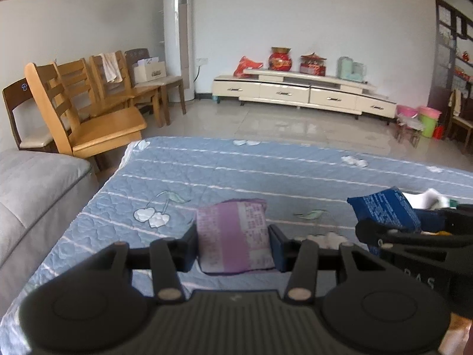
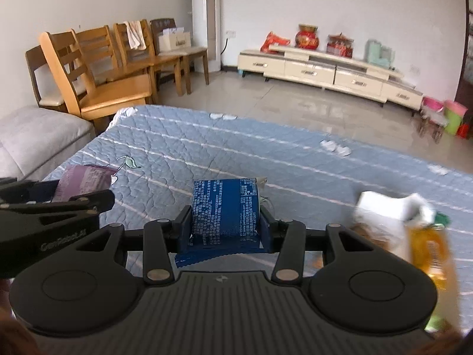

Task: Organize snacks
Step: 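Carry the purple and blue packets over the white paper with both tools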

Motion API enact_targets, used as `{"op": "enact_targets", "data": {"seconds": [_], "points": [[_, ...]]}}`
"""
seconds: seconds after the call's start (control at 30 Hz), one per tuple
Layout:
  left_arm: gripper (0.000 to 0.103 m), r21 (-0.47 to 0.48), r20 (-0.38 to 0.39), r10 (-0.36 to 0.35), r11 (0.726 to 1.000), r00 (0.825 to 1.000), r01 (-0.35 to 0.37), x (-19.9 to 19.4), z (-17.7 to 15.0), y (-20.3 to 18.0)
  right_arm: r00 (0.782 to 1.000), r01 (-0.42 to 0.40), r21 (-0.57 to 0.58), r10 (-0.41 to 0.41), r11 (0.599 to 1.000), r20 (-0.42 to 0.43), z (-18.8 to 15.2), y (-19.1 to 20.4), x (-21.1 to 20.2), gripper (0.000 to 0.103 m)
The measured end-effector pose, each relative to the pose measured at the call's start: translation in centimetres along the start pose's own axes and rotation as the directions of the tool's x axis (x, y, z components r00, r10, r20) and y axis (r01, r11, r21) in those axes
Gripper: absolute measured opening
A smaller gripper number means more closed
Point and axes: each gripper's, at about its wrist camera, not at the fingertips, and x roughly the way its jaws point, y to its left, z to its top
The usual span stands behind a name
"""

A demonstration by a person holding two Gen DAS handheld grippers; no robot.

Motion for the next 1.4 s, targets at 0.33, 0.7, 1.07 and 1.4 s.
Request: {"op": "enact_targets", "data": {"seconds": [0.33, 0.7, 1.07, 1.4], "points": [[0.048, 0.026, 0.033, -0.093, 0.995, 0.995, 0.092, -6.3, -1.3, -3.7, 0.994, 0.072, 0.066, -0.076, 0.995, 0.074, -2.7, -2.5, -10.6, 0.056], [0.048, 0.114, 0.044, -0.198, 0.975, 0.979, 0.192, -9.9, -2.6, -8.7, 0.978, 0.165, 0.126, -0.179, 0.978, 0.108, -5.6, -6.8, -16.9, 0.056], [0.048, 0.187, 0.024, -0.275, 0.946, 0.961, 0.265, -10.6, -3.7, -13.7, 0.959, 0.239, 0.211, -0.265, 0.948, 0.104, -7.8, -12.5, -19.6, 0.056], [0.048, 0.215, 0.002, -0.292, 0.934, 0.956, 0.285, -9.2, -4.1, -15.9, 0.951, 0.272, 0.273, -0.3, 0.923, 0.068, -8.1, -17.2, -17.6, 0.056]]}}
